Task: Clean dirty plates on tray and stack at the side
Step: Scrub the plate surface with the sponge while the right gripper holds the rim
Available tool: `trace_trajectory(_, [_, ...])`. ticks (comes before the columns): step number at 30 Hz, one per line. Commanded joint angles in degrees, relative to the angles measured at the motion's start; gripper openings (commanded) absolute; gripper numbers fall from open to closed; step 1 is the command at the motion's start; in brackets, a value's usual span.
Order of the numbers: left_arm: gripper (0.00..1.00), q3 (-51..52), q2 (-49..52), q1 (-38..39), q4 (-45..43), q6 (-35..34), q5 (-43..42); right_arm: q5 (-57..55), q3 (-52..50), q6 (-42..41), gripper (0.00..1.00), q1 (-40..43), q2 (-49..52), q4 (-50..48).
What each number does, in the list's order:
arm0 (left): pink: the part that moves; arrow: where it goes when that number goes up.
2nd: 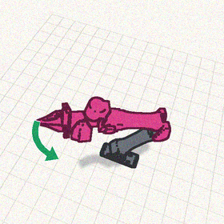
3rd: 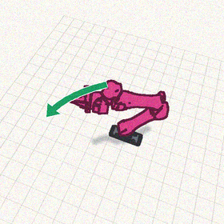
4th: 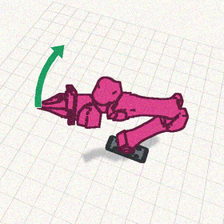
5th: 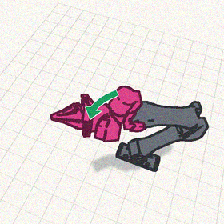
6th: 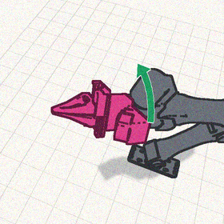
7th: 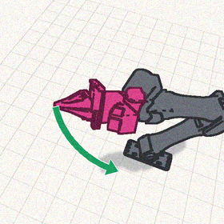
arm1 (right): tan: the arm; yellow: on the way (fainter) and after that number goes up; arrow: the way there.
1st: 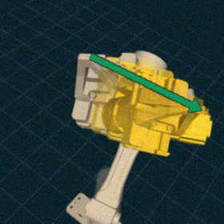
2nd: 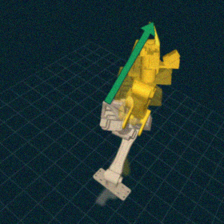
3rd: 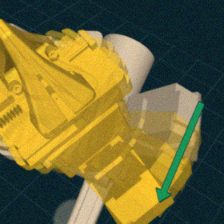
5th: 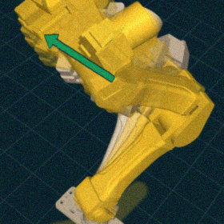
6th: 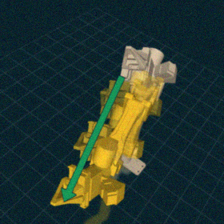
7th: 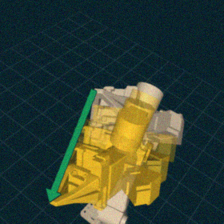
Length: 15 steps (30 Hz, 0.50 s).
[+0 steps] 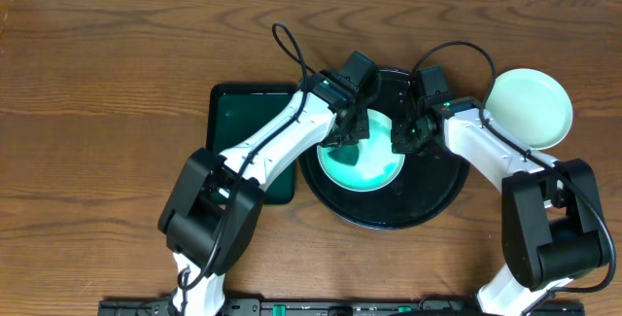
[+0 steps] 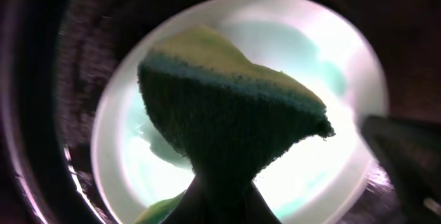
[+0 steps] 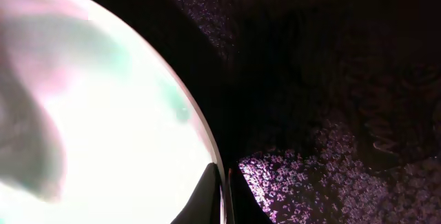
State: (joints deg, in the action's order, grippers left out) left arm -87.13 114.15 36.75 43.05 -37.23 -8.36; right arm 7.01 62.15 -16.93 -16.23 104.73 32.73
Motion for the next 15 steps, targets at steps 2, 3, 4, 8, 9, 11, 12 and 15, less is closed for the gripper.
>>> trace_trajectory(2, [0.07, 1.97, 3.32, -0.11, -0.09, 1.14, 4.66, 1.42, -0.39, 0.31, 0.01, -1.49, -0.46, -0.61])
trace_trajectory(3, [0.07, 1.97, 4.26, -0.11, -0.07, 1.11, 4.76, 1.42, -0.39, 0.31, 0.01, -1.49, -0.46, -0.61])
trace_trajectory(4, [0.07, 1.97, 5.09, -0.07, -0.07, 1.11, 4.74, 1.42, -0.42, 0.31, 0.01, -1.49, -0.46, -0.61])
trace_trajectory(8, [0.08, 1.97, 8.55, 0.33, -0.48, 0.72, 1.68, 1.42, -0.42, 0.31, 0.01, -1.49, -0.46, -0.61])
trace_trajectory(9, [0.07, 1.97, 9.20, 0.48, -0.90, 0.76, -0.07, 1.42, -0.42, 0.31, 0.01, -1.49, -0.46, -0.61])
trace_trajectory(11, [0.07, 1.97, 9.94, 0.96, -2.32, 2.27, -4.90, 1.44, -0.42, 0.31, 0.01, -1.49, -0.46, -0.63])
trace_trajectory(12, [0.07, 1.97, 9.94, 1.11, -3.08, 3.54, -7.65, 1.42, -0.42, 0.31, 0.01, -1.49, -0.46, -0.63])
trace_trajectory(15, [0.07, 1.88, 9.29, 1.31, -5.05, 5.73, -15.52, 1.42, -0.39, 0.31, 0.01, -1.49, -0.46, -0.63])
